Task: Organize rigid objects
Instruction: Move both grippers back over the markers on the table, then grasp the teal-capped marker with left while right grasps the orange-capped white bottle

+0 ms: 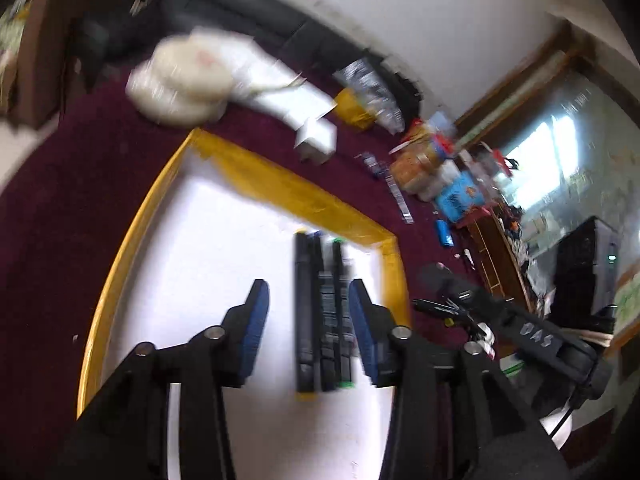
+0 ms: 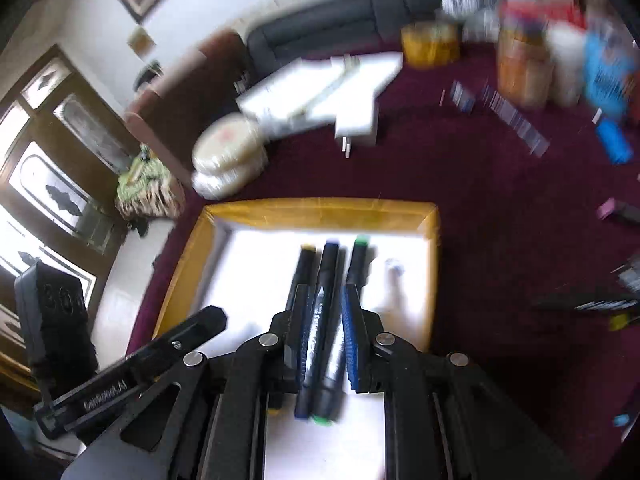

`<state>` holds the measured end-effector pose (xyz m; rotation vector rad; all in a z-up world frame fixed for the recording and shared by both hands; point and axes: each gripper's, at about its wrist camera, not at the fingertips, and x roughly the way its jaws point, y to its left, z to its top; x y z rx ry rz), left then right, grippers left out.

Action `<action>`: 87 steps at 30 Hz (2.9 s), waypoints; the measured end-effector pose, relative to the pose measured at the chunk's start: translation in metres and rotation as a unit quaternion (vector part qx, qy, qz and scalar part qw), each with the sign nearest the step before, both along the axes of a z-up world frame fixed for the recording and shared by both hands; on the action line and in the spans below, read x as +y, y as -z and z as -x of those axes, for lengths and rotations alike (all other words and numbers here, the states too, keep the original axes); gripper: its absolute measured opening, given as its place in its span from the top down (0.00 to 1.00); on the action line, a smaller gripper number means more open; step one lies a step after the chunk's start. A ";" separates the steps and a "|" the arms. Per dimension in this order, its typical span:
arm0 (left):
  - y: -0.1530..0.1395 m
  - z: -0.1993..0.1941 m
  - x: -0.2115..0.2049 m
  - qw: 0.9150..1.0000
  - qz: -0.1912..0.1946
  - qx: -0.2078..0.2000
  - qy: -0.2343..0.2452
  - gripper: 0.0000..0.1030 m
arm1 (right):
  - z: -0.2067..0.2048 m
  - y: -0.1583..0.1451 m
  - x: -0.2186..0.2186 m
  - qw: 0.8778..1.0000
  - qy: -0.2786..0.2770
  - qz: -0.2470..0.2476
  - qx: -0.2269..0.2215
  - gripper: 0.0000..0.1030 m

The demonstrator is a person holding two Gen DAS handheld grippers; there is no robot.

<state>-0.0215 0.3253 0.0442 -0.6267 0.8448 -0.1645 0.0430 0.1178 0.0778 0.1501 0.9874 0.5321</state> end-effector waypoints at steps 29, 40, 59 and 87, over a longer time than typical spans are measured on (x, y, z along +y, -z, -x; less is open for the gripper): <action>0.005 -0.007 -0.366 0.934 -0.195 -0.046 0.295 0.44 | 0.066 0.064 -0.408 0.928 0.353 -0.099 -0.067 0.25; 0.036 -0.045 -0.424 0.901 -0.293 -0.038 0.318 0.85 | 0.063 0.071 -0.403 0.935 0.330 -0.120 -0.045 0.25; 0.034 0.022 -0.332 0.937 -0.213 -0.007 0.277 0.78 | 0.057 0.074 -0.388 0.943 0.325 -0.067 -0.037 0.25; -0.028 0.105 -0.193 0.979 -0.056 -0.111 0.162 0.87 | 0.064 0.070 -0.297 0.968 0.240 0.058 0.037 0.72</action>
